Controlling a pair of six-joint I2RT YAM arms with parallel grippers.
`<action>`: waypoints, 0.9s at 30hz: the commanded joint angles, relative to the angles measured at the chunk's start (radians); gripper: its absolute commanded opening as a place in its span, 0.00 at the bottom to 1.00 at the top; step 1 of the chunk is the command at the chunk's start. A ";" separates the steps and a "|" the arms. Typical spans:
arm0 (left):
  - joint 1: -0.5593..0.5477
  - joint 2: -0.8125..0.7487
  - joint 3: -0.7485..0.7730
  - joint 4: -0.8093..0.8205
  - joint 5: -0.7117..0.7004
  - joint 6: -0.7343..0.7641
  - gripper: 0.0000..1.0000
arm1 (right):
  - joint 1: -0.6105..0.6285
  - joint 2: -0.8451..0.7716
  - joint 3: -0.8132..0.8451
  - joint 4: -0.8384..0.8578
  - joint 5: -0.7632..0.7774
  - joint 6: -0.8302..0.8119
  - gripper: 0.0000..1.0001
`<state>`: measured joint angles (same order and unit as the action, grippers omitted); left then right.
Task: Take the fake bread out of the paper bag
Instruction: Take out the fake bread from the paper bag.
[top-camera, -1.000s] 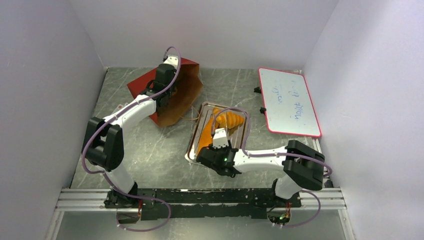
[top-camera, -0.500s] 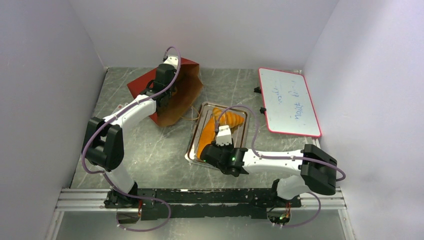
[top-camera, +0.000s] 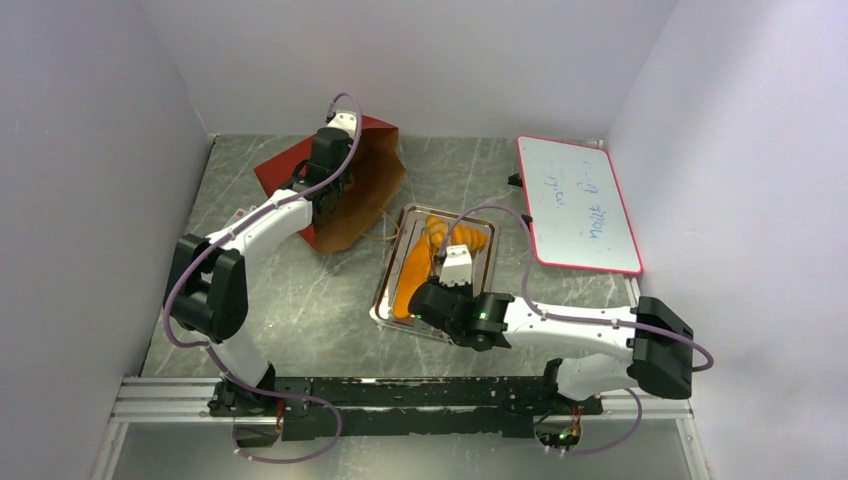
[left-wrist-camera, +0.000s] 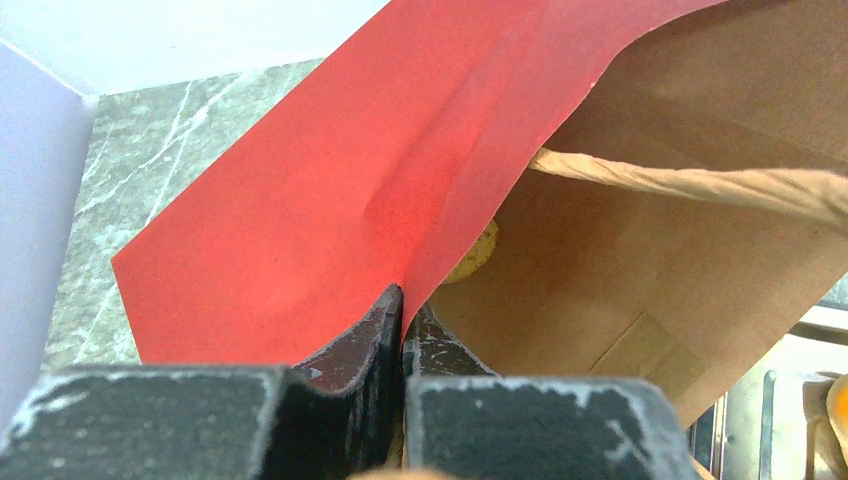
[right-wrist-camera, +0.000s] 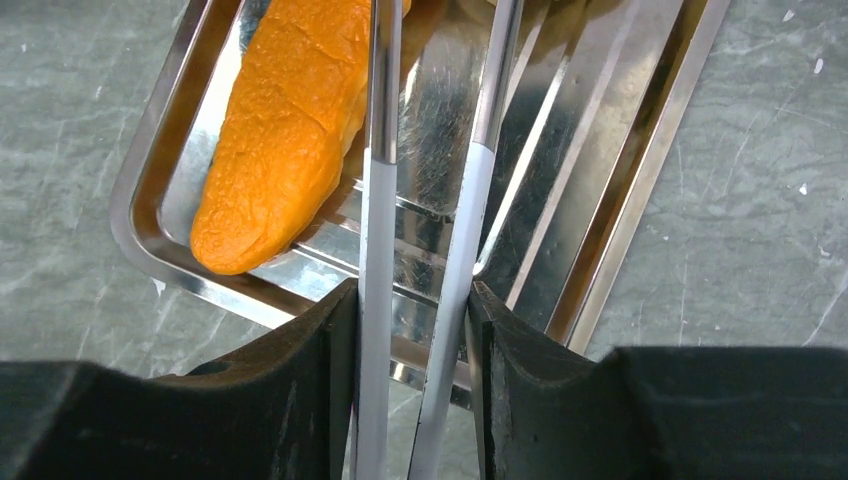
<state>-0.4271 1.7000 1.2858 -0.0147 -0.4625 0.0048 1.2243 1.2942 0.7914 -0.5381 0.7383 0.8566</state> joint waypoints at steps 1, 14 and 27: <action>0.002 -0.010 -0.005 0.028 0.008 0.007 0.07 | -0.002 -0.046 0.032 -0.009 -0.001 0.015 0.43; 0.002 -0.013 -0.009 0.028 0.014 -0.003 0.07 | -0.012 -0.089 0.057 -0.029 0.006 0.009 0.42; 0.002 -0.025 -0.033 0.042 0.015 0.001 0.07 | -0.016 -0.160 0.072 -0.015 0.020 0.012 0.37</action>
<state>-0.4271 1.7000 1.2697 -0.0021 -0.4591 0.0071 1.2114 1.1751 0.8307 -0.5674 0.7254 0.8631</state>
